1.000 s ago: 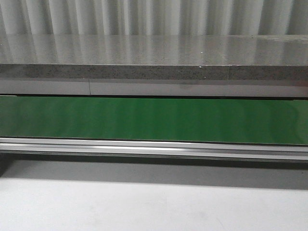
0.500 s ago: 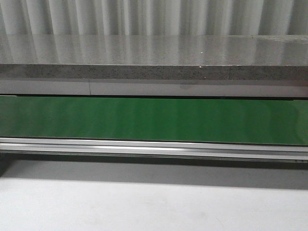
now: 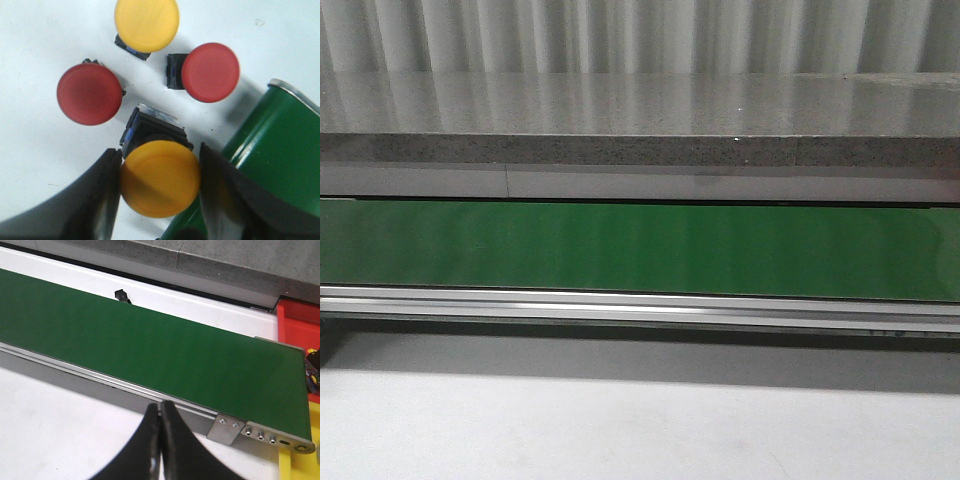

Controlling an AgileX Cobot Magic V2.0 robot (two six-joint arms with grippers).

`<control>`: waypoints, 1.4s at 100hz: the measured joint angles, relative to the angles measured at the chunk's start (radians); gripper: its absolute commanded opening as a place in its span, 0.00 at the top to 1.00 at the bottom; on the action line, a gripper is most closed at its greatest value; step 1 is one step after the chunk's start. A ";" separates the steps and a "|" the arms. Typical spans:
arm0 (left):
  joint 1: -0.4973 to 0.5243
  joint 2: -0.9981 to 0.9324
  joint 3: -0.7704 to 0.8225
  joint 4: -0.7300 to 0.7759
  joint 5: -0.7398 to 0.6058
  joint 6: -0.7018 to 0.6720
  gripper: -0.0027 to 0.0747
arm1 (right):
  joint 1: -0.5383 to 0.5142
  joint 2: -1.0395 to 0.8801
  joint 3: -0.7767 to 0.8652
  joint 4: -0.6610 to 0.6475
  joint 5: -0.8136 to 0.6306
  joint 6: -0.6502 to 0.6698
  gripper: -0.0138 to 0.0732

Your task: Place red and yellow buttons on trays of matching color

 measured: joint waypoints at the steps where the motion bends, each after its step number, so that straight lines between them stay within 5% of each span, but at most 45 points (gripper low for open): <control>1: 0.000 -0.009 0.000 0.000 0.000 0.002 0.71 | 0.000 0.000 0.000 0.000 0.000 0.000 0.92; 58: -0.243 -0.153 0.020 0.015 0.042 0.074 0.71 | 0.000 0.000 0.000 0.000 0.000 0.000 0.92; 87: -0.261 -0.104 0.049 0.023 0.040 0.076 0.70 | 0.000 0.000 0.000 0.000 0.001 0.000 0.92; 97: -0.261 -0.099 0.049 0.023 0.040 0.076 0.59 | 0.000 0.000 0.000 0.000 0.001 0.000 0.92; 115: -0.261 -0.094 0.049 0.016 0.038 0.076 0.23 | 0.000 0.000 0.000 0.000 0.001 0.000 0.92; 140: -0.261 -0.093 0.037 -0.030 -0.025 0.076 0.24 | 0.000 0.000 0.000 0.000 0.001 0.000 0.92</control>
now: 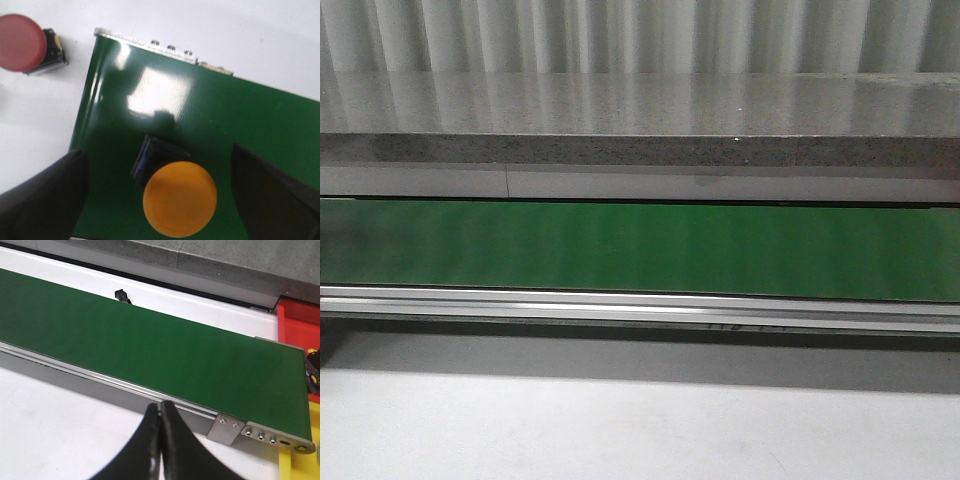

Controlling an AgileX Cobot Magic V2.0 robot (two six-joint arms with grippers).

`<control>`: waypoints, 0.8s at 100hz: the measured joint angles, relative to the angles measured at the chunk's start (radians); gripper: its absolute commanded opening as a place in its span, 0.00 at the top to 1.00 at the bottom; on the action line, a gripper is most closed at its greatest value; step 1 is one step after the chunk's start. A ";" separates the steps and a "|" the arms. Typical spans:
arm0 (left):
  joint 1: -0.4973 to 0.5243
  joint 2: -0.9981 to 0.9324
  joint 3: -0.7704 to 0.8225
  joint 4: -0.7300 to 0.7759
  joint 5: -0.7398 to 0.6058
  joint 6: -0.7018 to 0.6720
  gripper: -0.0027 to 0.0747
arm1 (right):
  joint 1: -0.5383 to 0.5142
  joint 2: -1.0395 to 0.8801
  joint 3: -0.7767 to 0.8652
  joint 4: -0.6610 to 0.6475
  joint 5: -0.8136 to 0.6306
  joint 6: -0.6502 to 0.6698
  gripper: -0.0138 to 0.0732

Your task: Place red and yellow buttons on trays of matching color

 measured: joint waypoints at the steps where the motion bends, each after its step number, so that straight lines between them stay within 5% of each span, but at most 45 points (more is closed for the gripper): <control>1: 0.000 -0.003 0.000 0.000 -0.002 0.000 0.24 | 0.000 0.000 0.000 0.000 0.000 0.000 0.92; 80: 0.289 0.102 -0.010 0.081 0.104 0.000 0.24 | 0.000 0.000 0.000 0.000 0.000 0.000 0.92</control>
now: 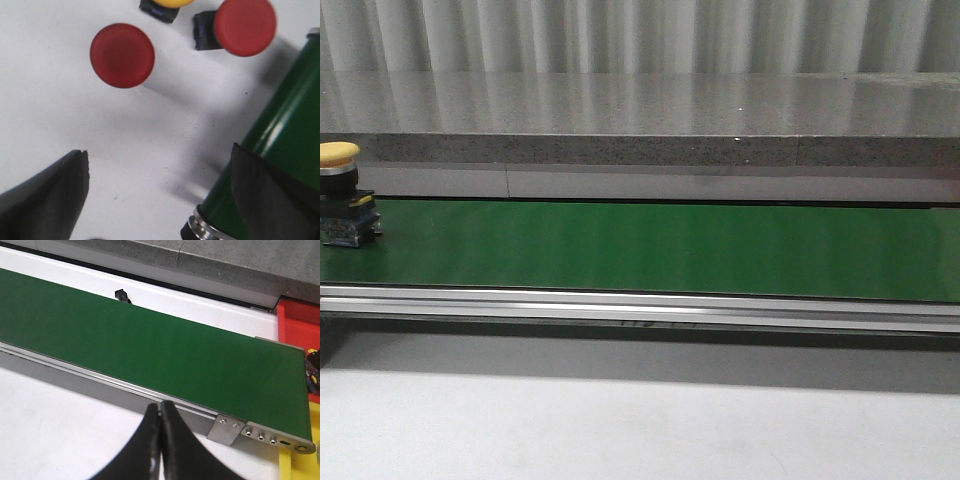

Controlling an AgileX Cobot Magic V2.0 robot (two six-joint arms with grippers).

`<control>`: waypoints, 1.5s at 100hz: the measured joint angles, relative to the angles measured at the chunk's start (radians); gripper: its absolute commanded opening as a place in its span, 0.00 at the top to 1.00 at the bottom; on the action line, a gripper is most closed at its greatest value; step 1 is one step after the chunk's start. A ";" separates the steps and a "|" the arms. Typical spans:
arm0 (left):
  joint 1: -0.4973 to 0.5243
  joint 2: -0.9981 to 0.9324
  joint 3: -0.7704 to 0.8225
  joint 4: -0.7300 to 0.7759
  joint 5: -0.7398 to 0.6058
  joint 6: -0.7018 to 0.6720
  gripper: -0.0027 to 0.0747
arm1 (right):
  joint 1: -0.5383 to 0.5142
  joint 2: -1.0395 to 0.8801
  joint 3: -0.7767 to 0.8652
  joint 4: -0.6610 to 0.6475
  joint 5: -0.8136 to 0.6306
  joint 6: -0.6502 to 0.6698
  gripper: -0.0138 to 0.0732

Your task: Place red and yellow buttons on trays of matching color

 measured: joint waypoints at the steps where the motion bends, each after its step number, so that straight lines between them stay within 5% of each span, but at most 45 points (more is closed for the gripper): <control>1: 0.002 0.004 0.000 0.000 0.000 0.000 0.24 | 0.000 0.000 0.000 0.000 0.000 0.000 0.92; 59: 0.031 0.169 0.002 0.017 -0.267 0.000 0.25 | 0.000 0.000 0.000 0.000 0.000 0.000 0.92; 101: 0.031 0.181 0.002 0.017 -0.337 0.000 0.79 | 0.000 0.000 0.000 0.000 0.000 0.000 0.92; 124: 0.005 0.120 0.036 0.061 -0.349 -0.002 0.82 | 0.000 0.000 0.000 0.000 0.000 0.000 0.92; 150: -0.076 -0.134 0.243 0.061 -0.463 -0.002 0.82 | 0.000 0.000 0.000 0.000 0.000 0.000 0.92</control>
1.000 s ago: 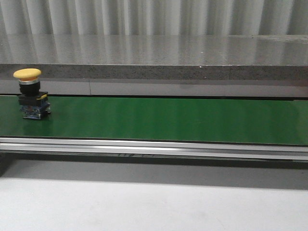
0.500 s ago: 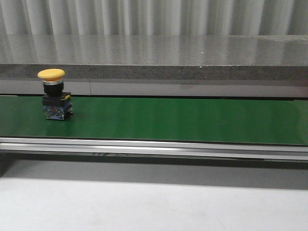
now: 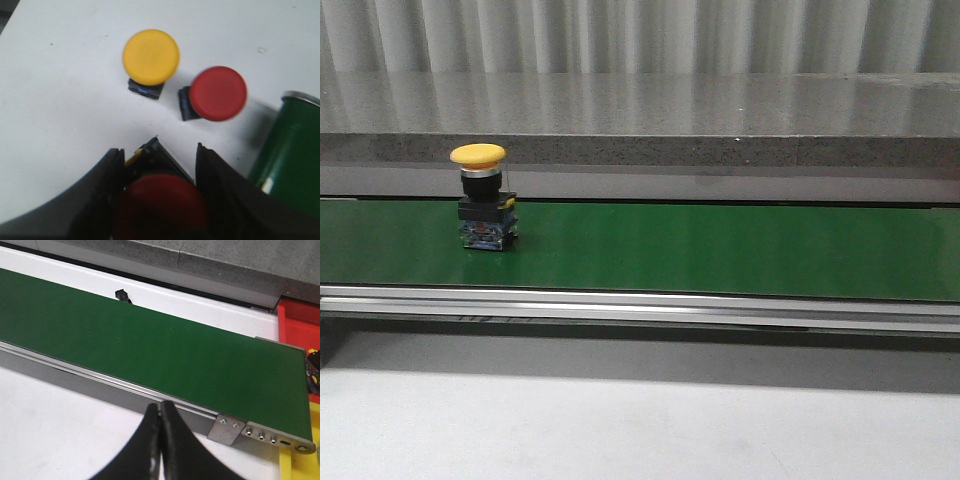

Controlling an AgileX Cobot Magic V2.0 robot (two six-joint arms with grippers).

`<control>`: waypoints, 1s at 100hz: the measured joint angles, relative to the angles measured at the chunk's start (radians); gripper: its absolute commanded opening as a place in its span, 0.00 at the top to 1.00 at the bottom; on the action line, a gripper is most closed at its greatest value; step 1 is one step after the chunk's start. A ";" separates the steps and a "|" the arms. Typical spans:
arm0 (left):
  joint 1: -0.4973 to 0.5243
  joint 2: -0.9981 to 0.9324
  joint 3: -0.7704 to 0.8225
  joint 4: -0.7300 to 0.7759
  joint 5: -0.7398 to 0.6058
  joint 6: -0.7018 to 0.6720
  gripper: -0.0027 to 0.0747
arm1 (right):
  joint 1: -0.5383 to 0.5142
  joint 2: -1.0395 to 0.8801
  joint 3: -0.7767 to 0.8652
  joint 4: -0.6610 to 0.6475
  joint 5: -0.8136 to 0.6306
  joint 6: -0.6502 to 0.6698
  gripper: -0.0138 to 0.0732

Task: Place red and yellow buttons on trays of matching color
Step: 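Grasp a red button from the pile with the left gripper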

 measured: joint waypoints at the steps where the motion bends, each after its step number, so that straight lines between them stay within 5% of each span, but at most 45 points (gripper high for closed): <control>1: -0.005 -0.006 0.011 0.000 -0.005 0.000 0.82 | 0.000 0.000 0.000 0.000 0.000 0.000 0.92; 47: -0.219 -0.193 0.159 -0.024 -0.035 0.000 0.77 | 0.000 0.000 0.000 0.000 0.000 0.000 0.92; 75: -0.262 -0.154 0.161 -0.036 -0.052 0.000 0.11 | 0.000 0.000 0.000 0.000 0.000 0.000 0.92; 87: -0.274 -0.156 0.161 -0.038 -0.088 0.002 0.14 | 0.000 0.000 0.000 0.000 0.000 0.000 0.92; 100: -0.328 -0.215 0.165 -0.038 -0.144 0.057 0.30 | 0.000 0.000 0.000 0.000 0.000 0.000 0.92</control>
